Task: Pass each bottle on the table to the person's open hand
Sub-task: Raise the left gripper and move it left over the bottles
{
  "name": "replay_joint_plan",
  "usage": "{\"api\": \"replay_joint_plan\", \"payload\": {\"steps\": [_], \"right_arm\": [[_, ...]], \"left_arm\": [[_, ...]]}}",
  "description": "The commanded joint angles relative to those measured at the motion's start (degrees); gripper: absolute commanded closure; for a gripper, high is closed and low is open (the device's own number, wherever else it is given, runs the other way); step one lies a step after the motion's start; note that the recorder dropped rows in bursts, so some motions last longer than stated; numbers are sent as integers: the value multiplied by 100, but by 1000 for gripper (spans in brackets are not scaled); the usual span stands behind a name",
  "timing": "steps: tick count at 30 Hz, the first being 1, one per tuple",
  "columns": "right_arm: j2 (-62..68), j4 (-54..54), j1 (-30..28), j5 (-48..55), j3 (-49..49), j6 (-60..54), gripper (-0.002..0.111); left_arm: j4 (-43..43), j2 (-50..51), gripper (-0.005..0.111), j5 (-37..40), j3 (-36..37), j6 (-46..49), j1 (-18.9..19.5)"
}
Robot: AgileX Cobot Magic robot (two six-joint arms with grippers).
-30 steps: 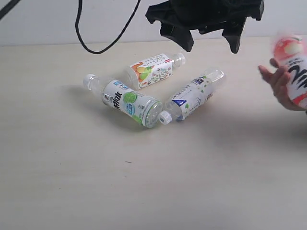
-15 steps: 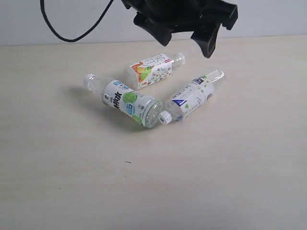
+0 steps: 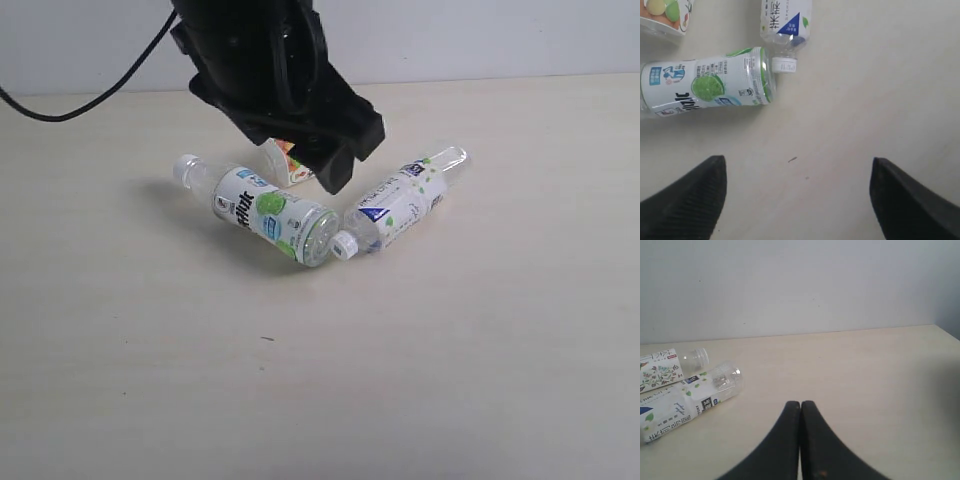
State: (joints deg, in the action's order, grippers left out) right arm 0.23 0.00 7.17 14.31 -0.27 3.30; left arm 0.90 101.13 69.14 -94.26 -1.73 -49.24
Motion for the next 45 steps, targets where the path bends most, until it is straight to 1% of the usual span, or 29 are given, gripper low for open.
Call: {"api": "replay_joint_plan", "payload": {"steps": [1,5,9,10,13,18,41,43,45], "right_arm": [[-23,0,-19,-32,27,-24,108],[-23,0,-19,-32,27,-24,108],[-23,0,-19,-32,27,-24,108],[-23,0,-19,-32,27,-24,108],[-23,0,-19,-32,27,-24,108],[-23,0,-19,-32,27,-24,108],[-23,0,-19,-32,27,-24,108],[-23,0,-19,-32,27,-24,108],[-23,0,-19,-32,27,-24,108]], "left_arm": [[48,-404,31,-294,424,216,18],[204,-599,31,-529,746,324,31],[215,-641,31,-732,1040,438,196],[215,-641,31,-875,1111,428,287],[139,-641,31,-1160,1158,405,467],[130,-641,31,-1229,1158,405,578],[95,-641,31,-1207,1158,405,589],[96,-641,34,-1207,1158,405,589],[96,-641,42,-1207,1158,405,589]]}}
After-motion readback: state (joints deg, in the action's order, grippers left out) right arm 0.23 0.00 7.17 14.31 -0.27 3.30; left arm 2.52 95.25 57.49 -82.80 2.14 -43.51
